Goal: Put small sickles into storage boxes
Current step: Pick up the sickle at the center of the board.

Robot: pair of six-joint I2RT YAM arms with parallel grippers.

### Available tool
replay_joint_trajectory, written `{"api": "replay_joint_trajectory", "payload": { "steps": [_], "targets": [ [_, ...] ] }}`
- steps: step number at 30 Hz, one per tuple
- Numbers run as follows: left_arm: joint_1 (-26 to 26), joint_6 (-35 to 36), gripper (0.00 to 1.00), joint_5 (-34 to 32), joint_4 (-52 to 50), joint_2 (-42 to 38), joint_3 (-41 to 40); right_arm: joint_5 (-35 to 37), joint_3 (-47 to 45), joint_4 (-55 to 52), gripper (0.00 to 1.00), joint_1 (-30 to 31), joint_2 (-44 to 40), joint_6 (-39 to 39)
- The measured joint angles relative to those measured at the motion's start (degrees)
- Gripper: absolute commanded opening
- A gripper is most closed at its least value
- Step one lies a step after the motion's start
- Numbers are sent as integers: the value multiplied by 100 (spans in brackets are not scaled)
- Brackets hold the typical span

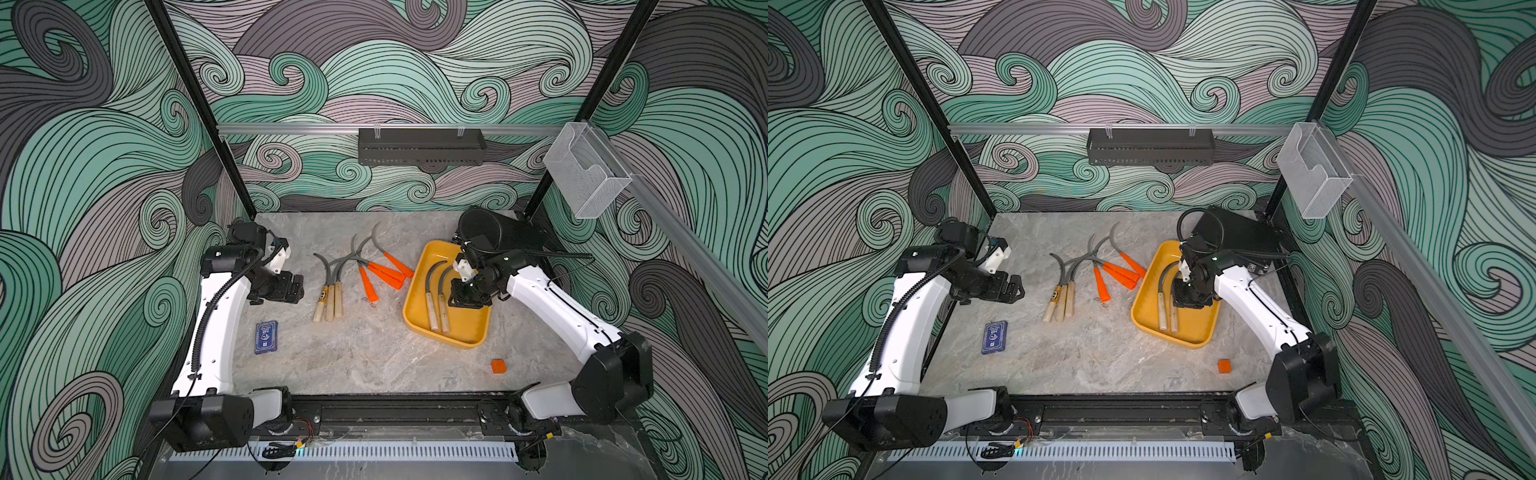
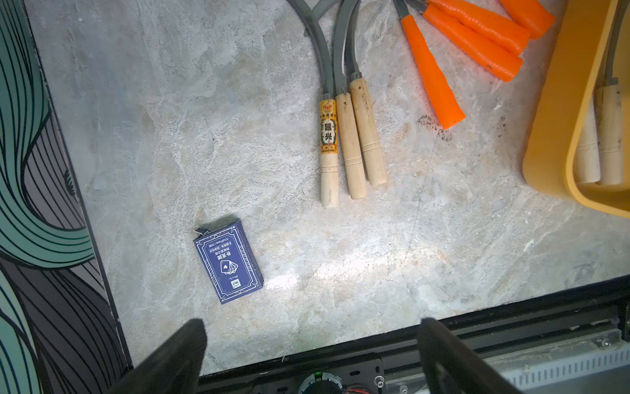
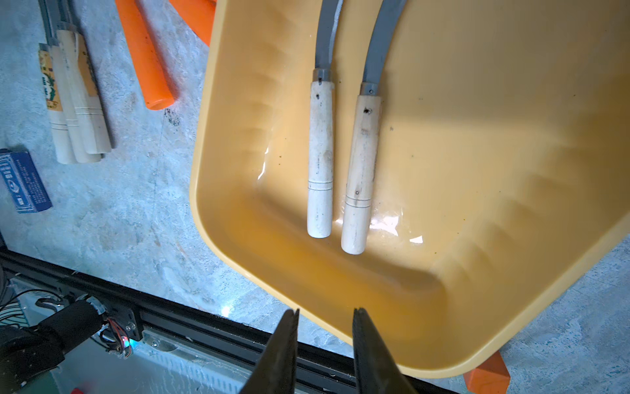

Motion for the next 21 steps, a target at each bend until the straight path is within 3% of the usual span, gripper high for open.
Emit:
{"api": "replay_joint_trajectory", "payload": {
  "steps": [7, 13, 21],
  "targets": [
    [0, 195, 97, -74, 2, -33, -256, -98, 442, -251, 29, 284, -61, 90],
    [0, 188, 90, -184, -9, 142, -326, -118, 761, -372, 29, 678, -68, 219],
    [0, 127, 93, -184, -17, 684, -328, -116, 938, -448, 28, 866, -66, 424]
  ]
}}
